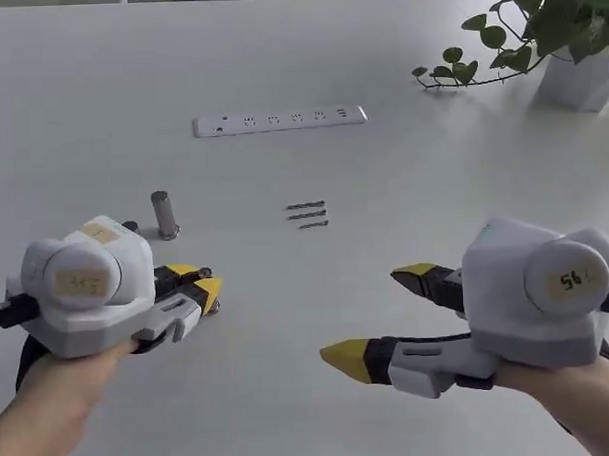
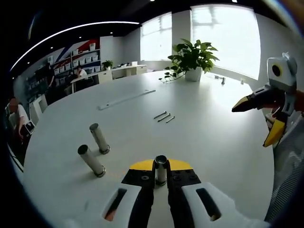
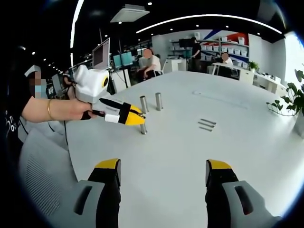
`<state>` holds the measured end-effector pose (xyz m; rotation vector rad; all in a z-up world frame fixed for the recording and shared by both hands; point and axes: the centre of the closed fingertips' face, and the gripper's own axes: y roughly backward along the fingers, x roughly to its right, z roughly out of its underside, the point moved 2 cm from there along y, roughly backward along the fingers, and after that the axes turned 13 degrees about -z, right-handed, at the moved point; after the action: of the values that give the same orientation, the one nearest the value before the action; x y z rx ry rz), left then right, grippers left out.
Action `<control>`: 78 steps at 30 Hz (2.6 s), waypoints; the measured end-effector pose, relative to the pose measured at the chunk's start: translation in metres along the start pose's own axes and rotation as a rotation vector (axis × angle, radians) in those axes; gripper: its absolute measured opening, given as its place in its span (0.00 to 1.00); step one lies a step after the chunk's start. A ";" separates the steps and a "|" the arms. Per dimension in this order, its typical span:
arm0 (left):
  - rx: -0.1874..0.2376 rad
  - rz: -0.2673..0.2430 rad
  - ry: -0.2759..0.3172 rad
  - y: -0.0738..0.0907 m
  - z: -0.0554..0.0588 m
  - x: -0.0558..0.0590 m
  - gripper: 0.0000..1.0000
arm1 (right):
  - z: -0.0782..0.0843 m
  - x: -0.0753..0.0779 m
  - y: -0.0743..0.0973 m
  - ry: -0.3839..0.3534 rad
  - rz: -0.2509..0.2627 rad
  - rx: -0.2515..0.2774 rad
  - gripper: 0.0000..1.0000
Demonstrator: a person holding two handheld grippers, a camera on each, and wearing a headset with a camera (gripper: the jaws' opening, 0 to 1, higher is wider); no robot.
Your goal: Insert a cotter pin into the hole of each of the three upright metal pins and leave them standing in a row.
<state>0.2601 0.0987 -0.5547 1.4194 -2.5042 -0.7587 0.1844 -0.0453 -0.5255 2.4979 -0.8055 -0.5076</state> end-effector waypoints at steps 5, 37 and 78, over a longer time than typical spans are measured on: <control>0.008 -0.016 0.007 -0.001 0.000 0.001 0.07 | 0.001 0.001 0.003 -0.008 0.004 0.005 0.70; 0.010 -0.060 -0.028 0.003 -0.003 -0.001 0.32 | -0.032 0.033 -0.004 0.068 0.004 0.010 0.59; 0.021 0.001 0.053 0.056 0.007 0.006 0.90 | -0.037 0.151 -0.104 0.154 -0.139 -0.363 0.18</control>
<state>0.2117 0.1195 -0.5327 1.4257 -2.4802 -0.6876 0.3632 -0.0525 -0.5808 2.2294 -0.4378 -0.4552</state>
